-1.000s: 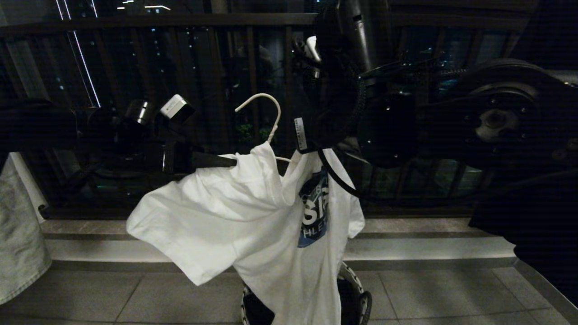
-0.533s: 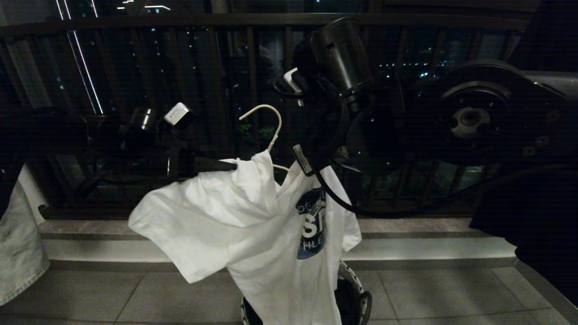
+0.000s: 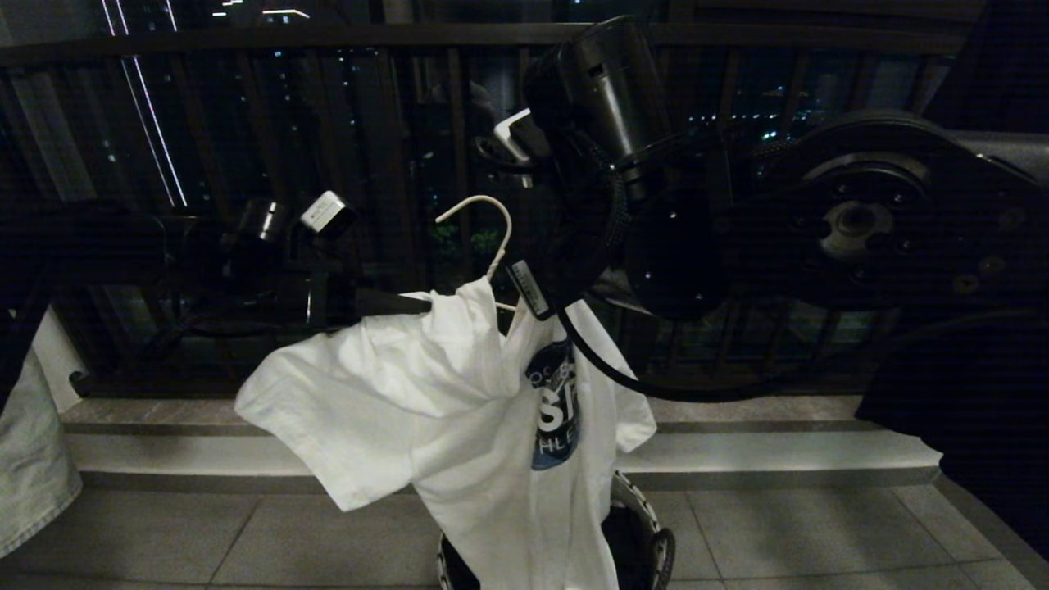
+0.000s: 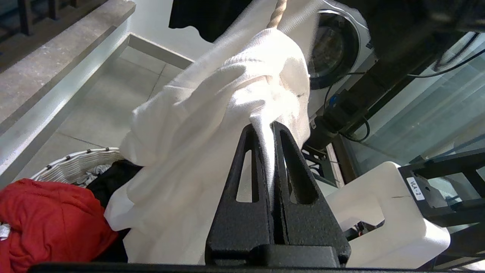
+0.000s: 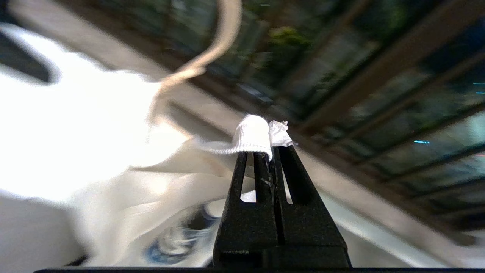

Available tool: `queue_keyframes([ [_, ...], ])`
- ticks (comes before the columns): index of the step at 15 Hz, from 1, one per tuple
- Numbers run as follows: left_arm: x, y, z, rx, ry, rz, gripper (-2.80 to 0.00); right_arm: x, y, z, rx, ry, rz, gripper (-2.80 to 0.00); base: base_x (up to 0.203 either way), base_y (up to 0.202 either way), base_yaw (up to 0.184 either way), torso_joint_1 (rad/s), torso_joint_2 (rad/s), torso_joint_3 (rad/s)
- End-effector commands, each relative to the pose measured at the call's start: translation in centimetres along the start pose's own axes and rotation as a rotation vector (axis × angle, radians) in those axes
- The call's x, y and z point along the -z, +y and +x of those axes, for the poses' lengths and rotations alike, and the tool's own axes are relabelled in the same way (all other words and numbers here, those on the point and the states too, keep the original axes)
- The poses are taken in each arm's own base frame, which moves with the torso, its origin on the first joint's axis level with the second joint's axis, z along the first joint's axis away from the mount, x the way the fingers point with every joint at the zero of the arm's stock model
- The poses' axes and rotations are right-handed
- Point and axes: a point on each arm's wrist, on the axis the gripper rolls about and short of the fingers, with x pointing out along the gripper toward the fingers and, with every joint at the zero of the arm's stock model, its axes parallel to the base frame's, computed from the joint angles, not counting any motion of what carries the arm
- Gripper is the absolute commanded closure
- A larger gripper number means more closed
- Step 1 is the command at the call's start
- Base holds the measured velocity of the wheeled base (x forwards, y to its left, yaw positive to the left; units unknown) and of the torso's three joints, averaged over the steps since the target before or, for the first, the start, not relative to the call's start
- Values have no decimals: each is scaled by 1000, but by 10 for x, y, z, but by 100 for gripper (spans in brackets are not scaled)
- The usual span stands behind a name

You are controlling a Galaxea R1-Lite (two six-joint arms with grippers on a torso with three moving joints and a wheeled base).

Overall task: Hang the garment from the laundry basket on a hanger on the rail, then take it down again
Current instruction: Hang the clothes on the clothes rack

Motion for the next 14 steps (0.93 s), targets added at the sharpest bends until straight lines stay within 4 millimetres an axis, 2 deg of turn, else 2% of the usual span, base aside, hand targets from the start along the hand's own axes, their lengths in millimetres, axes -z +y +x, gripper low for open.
queue_keyframes([
  [1,-5,-9,1,11,-2,18,0,-5,-4,-14,-93,-17,103,0,0,0,0,0,0,0],
  [5,-15,-30,4,21,1,46,0,-8,-15,-33,-171,-5,265,0,0,0,0,0,0,0],
  [8,-16,-38,4,23,2,51,0,-12,-23,-46,-280,-4,357,0,0,0,0,0,0,0],
  [12,-21,-54,5,25,2,77,0,-9,-17,-44,-432,55,445,0,0,0,0,0,0,0],
  [14,-22,-57,4,24,1,81,0,-5,-12,-38,-473,104,466,0,0,0,0,0,0,0],
])
